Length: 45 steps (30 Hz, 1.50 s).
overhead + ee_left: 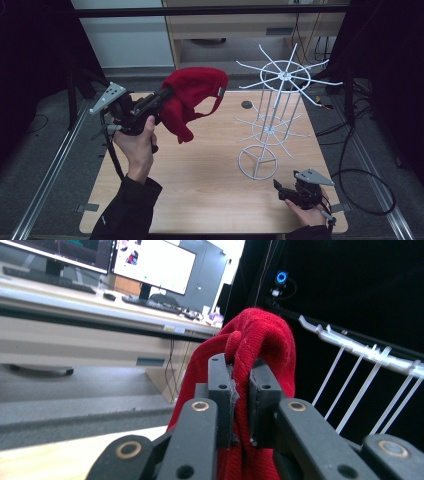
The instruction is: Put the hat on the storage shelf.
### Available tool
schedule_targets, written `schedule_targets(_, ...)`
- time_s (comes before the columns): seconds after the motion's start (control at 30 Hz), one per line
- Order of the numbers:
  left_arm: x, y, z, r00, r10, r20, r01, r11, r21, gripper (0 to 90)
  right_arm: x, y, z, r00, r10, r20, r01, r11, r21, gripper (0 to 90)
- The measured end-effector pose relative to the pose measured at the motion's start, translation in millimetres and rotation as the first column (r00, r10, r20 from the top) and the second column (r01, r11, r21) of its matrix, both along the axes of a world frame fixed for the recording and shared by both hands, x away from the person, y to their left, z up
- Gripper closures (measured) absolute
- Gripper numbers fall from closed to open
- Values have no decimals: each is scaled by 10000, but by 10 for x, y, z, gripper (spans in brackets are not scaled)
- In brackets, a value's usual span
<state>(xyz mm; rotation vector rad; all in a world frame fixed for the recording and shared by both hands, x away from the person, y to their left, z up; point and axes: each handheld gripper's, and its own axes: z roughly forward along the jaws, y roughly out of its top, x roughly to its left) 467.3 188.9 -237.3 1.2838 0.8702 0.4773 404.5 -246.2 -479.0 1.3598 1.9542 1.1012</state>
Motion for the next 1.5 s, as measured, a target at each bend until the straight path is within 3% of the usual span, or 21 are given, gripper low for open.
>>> schedule_targets(0.4, 85, -92, 427, 9976, 269, 639, -247, 9991, -357, 827, 7, 2, -9, 10000, 61, 2, -61, 10000, -30, 199)
schedule_targets(0.53, 106, -136, 573, 9964, 213, 821, -156, 9975, -689, 827, 8, 3, -11, 10000, 68, -8, -68, 10000, -49, 199)
schedule_targets(0.77, 100, -311, 750, 9932, 4, 1163, 85, 9971, -755, 827, 10, 1, -13, 9999, 98, -40, -98, 9999, -54, 199)
schedule_targets(1.17, 227, -624, 778, 9950, -154, 990, 201, 9987, -462, 824, 16, 16, -21, 9998, 170, -55, -170, 9998, -69, 200)
schedule_targets(1.2, 291, -690, 750, 9967, -81, 811, 111, 9993, -366, 824, 13, 19, -19, 9998, 197, -103, -197, 9998, -43, 200)
schedule_targets(1.5, 392, -709, 632, 9991, 105, 419, -98, 9998, -170, 820, 19, 34, -28, 9994, 327, -80, -329, 9992, -221, 200)
